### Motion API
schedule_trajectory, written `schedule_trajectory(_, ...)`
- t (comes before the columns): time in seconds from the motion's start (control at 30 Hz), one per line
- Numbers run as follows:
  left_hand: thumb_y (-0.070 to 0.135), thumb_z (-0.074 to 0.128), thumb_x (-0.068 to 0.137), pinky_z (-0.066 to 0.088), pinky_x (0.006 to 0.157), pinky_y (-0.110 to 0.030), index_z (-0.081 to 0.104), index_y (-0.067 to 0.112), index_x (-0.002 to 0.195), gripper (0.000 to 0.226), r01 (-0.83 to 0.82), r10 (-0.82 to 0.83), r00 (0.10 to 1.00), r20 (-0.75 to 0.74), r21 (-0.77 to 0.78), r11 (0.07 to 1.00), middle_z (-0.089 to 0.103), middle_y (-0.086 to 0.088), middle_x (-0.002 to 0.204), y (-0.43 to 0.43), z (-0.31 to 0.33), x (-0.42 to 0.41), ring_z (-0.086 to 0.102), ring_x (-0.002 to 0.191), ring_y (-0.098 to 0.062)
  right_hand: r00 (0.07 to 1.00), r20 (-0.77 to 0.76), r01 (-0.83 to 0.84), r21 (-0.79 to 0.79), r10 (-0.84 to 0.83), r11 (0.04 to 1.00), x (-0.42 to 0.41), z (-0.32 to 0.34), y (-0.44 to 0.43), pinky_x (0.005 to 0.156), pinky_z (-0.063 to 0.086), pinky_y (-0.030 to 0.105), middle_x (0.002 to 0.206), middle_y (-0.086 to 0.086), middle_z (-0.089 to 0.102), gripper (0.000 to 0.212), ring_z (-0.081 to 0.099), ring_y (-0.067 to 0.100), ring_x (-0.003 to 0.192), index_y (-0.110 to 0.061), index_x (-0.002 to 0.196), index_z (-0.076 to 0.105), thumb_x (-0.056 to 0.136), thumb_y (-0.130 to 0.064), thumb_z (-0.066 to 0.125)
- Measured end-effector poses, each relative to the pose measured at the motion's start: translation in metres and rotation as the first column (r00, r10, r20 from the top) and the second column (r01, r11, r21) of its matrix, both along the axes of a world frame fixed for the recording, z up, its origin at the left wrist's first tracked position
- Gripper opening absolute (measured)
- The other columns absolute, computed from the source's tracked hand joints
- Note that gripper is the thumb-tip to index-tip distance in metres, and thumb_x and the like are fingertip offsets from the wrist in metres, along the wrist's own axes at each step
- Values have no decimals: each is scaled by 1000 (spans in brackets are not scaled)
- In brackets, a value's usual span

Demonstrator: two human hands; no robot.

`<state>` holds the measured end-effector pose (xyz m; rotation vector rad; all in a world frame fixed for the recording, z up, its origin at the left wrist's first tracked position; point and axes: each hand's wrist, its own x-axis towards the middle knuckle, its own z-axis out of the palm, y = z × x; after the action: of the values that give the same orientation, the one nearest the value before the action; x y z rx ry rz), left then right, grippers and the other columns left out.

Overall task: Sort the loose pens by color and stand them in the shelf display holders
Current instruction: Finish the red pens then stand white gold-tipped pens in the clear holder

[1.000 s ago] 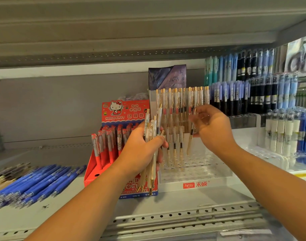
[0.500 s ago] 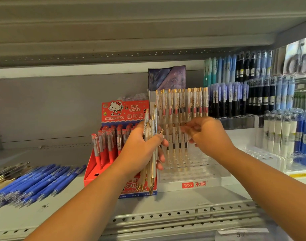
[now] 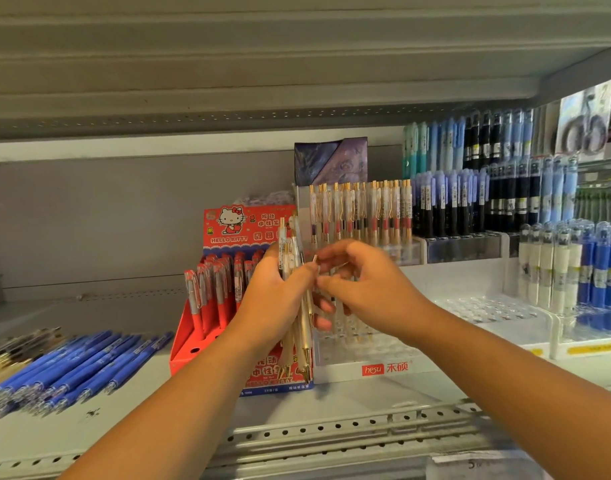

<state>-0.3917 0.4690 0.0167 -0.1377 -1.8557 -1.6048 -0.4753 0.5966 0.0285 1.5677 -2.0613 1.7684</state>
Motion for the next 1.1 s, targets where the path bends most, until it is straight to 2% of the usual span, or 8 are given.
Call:
schedule_trajectory(0.17,15,53,100,57,46,-36,55,27,113,18,10,-10,1000,-1,28,1000,74,-9,90,3,-1,-3,71,63,-31,975,209,-61,-51,71,997,0,0,-5,51,47,17,87,7,65,20,60,10,60,-14,102,64,89,1,65)
schedule_trajectory(0.3,16,55,99,58,52,-39,58,27,113,19,-2,2,1000,3,77,997,72,-10,94,4,-2,-6,71,69,-27,942,305,-109,-117,140,987,-5,-4,-1,68,57,25,78,2,69,19,61,15,65,-11,103,67,90,2,62)
schedule_trajectory(0.4,13,53,99,60,58,-40,58,25,115,21,-8,9,1000,-3,115,993,74,-8,95,6,-2,-10,71,74,-25,913,372,-85,-224,166,971,-12,-4,2,80,59,33,88,8,70,23,68,18,73,-11,107,67,91,4,60)
schedule_trajectory(0.53,21,53,100,58,78,-34,58,34,117,22,-109,109,994,-6,-1,994,74,12,104,8,-3,-13,71,95,-10,849,474,-27,-401,233,916,-25,-2,9,76,60,35,101,13,68,30,72,25,89,-8,116,61,90,7,60)
schedule_trajectory(0.6,24,53,100,53,75,-18,57,39,109,18,-155,155,988,-18,-73,985,72,23,98,11,-2,-12,68,89,3,848,482,32,-465,222,885,-32,-1,14,73,60,36,98,9,69,27,73,21,87,-9,111,62,89,6,61)
schedule_trajectory(0.67,23,51,101,52,63,-12,56,36,108,15,-148,147,989,-16,-56,987,75,12,92,13,-2,-11,71,80,-1,860,475,93,-504,185,859,-41,0,20,72,60,36,99,9,70,23,73,20,85,-9,107,63,88,3,63)
schedule_trajectory(0.8,25,52,101,58,54,-34,55,30,114,14,-102,105,994,-26,93,990,73,3,78,18,2,-10,69,63,-19,894,440,184,-528,82,829,-58,1,33,74,60,40,101,10,72,22,73,26,92,-13,105,67,87,1,66)
schedule_trajectory(1.1,22,57,99,53,49,-32,60,36,102,15,-120,124,991,-50,84,989,69,4,87,44,-4,-10,62,57,-16,964,244,220,-513,-105,830,-73,-1,44,69,59,24,88,-7,72,26,71,13,86,-23,104,66,90,-1,66)
